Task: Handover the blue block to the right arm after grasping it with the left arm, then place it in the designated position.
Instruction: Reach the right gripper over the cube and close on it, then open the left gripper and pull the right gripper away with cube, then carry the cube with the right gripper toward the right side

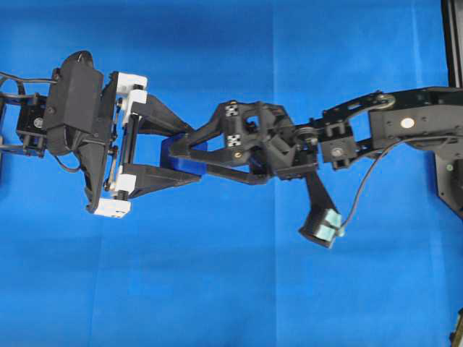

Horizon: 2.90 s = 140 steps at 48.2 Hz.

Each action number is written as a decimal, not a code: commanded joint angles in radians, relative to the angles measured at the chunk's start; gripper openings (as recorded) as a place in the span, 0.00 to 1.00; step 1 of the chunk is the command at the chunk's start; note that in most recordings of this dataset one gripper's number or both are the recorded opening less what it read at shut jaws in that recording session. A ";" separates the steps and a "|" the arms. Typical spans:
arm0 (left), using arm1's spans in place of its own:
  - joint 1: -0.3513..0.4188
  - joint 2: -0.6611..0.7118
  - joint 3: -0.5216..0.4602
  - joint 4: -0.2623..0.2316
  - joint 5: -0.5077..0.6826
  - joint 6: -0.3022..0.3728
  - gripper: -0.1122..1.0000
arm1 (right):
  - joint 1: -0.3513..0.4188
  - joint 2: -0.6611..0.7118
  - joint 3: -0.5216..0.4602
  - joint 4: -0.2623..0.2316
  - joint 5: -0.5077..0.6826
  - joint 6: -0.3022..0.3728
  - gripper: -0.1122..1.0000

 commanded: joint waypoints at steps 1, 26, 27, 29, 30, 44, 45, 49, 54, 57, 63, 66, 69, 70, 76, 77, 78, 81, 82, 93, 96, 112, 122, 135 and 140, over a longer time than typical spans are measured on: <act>-0.003 -0.011 -0.011 -0.002 -0.005 0.000 0.54 | -0.003 -0.002 -0.043 0.000 -0.003 0.003 0.97; -0.003 -0.011 -0.011 -0.002 0.006 0.002 0.54 | -0.003 0.002 -0.051 -0.002 0.041 0.005 0.56; -0.003 -0.012 -0.011 -0.002 0.006 0.002 0.54 | -0.003 0.002 -0.049 0.000 0.044 0.005 0.52; -0.005 -0.011 -0.009 -0.002 0.006 0.002 0.54 | -0.002 0.002 -0.051 -0.002 0.048 0.005 0.49; -0.005 -0.012 -0.011 -0.002 0.005 0.002 0.54 | -0.003 0.002 -0.051 -0.002 0.049 0.005 0.50; -0.005 -0.011 -0.011 -0.002 0.006 0.009 0.54 | -0.003 0.002 -0.051 0.003 0.071 0.011 0.50; -0.005 -0.011 -0.009 -0.002 0.006 0.009 0.54 | -0.003 0.002 -0.051 0.003 0.074 0.011 0.50; -0.003 -0.014 -0.008 -0.002 0.006 0.002 0.54 | -0.003 0.002 -0.049 0.005 0.081 0.011 0.50; -0.005 -0.015 -0.008 -0.002 0.000 0.002 0.54 | -0.002 0.002 -0.049 0.005 0.083 0.011 0.50; -0.002 -0.015 -0.008 -0.002 0.000 0.002 0.54 | -0.002 0.002 -0.049 0.005 0.084 0.011 0.50; -0.002 -0.015 -0.008 -0.002 -0.002 0.000 0.54 | -0.003 0.002 -0.048 0.006 0.083 0.012 0.50; -0.002 -0.015 -0.008 -0.002 -0.005 0.000 0.55 | -0.002 0.002 -0.048 0.008 0.083 0.012 0.50; -0.002 -0.015 -0.008 -0.002 -0.009 0.000 0.61 | -0.003 0.000 -0.046 0.009 0.083 0.012 0.50; -0.002 -0.015 -0.008 0.000 -0.011 0.000 0.66 | -0.002 -0.002 -0.046 0.008 0.083 0.012 0.50; -0.002 -0.017 -0.006 -0.002 -0.028 0.006 0.91 | -0.002 -0.005 -0.040 0.009 0.083 0.012 0.50; -0.002 -0.017 -0.006 -0.002 -0.029 0.008 0.92 | -0.002 -0.005 -0.040 0.009 0.083 0.012 0.50; -0.002 -0.017 -0.006 0.000 -0.031 0.008 0.92 | -0.002 -0.005 -0.040 0.011 0.083 0.012 0.50; -0.002 -0.017 -0.006 -0.002 -0.031 0.009 0.91 | -0.002 -0.008 -0.038 0.012 0.083 0.014 0.50; -0.002 -0.017 -0.006 -0.002 -0.031 0.009 0.91 | -0.002 -0.008 -0.037 0.011 0.083 0.015 0.50; 0.002 -0.021 0.000 -0.002 -0.025 0.005 0.91 | -0.003 -0.029 -0.015 0.011 0.084 0.038 0.50; 0.002 -0.029 0.006 -0.002 -0.025 0.005 0.91 | -0.002 -0.048 0.002 0.011 0.084 0.048 0.50; 0.002 -0.087 0.060 -0.002 -0.025 0.005 0.91 | -0.002 -0.213 0.152 0.012 0.107 0.055 0.50; 0.002 -0.126 0.089 -0.002 -0.025 0.011 0.91 | 0.008 -0.342 0.239 0.012 0.167 0.055 0.50; 0.006 -0.170 0.121 -0.002 -0.025 0.011 0.91 | 0.018 -0.422 0.279 0.012 0.239 0.060 0.50; 0.006 -0.164 0.117 -0.002 -0.025 0.012 0.91 | 0.018 -0.419 0.278 0.011 0.239 0.060 0.50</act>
